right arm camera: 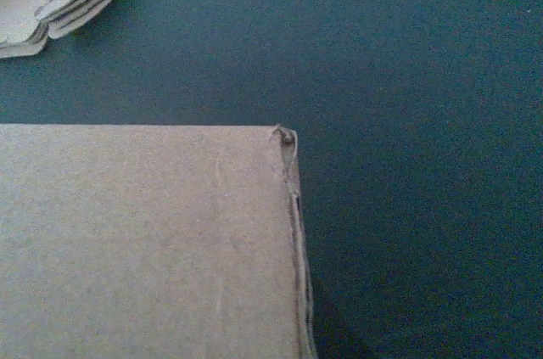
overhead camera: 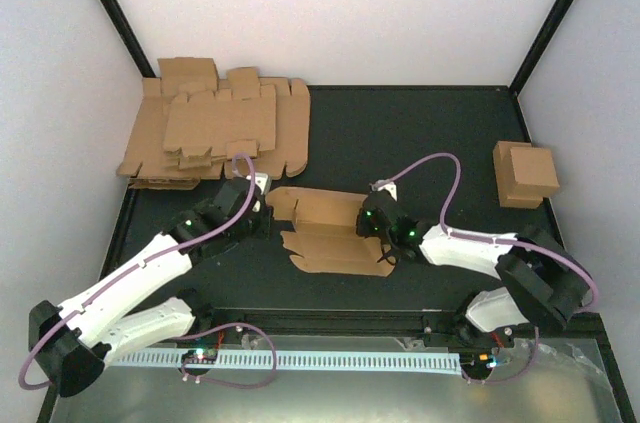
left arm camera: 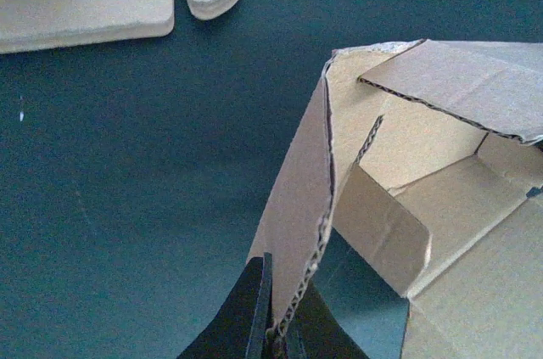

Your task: Fold the paper box

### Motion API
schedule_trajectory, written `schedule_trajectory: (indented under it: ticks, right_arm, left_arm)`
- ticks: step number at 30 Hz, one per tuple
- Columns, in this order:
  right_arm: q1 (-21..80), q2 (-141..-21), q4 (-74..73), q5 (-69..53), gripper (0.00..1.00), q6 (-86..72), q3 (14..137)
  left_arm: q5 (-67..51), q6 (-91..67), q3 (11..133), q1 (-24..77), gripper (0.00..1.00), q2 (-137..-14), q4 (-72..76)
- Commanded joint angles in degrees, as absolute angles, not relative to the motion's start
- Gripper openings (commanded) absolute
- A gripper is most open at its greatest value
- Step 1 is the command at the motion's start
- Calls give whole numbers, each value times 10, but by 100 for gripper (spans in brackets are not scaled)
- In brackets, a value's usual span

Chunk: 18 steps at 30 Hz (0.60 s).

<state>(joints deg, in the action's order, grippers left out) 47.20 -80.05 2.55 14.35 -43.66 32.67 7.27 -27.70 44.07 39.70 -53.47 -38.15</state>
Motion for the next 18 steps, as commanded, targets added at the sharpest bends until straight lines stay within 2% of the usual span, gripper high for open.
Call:
schedule_trajectory:
  ticks: [1,5,7,18]
  right_arm:
    - [475,-821,38,121,5,-426,309]
    - [475,-830,65,113,6,-425,293]
    - [475,-827,81,110,13,-423,281]
    - [475,-822,172,88,19,-414,227]
  left_arm:
    - [44,-309,419,394,2,-513,-325]
    - [28,-310,386,394,2,-496,-289]
    - [17,-297,377,394,2,-489,-274]
    - [-34,-268,333,394,1,-460,-223]
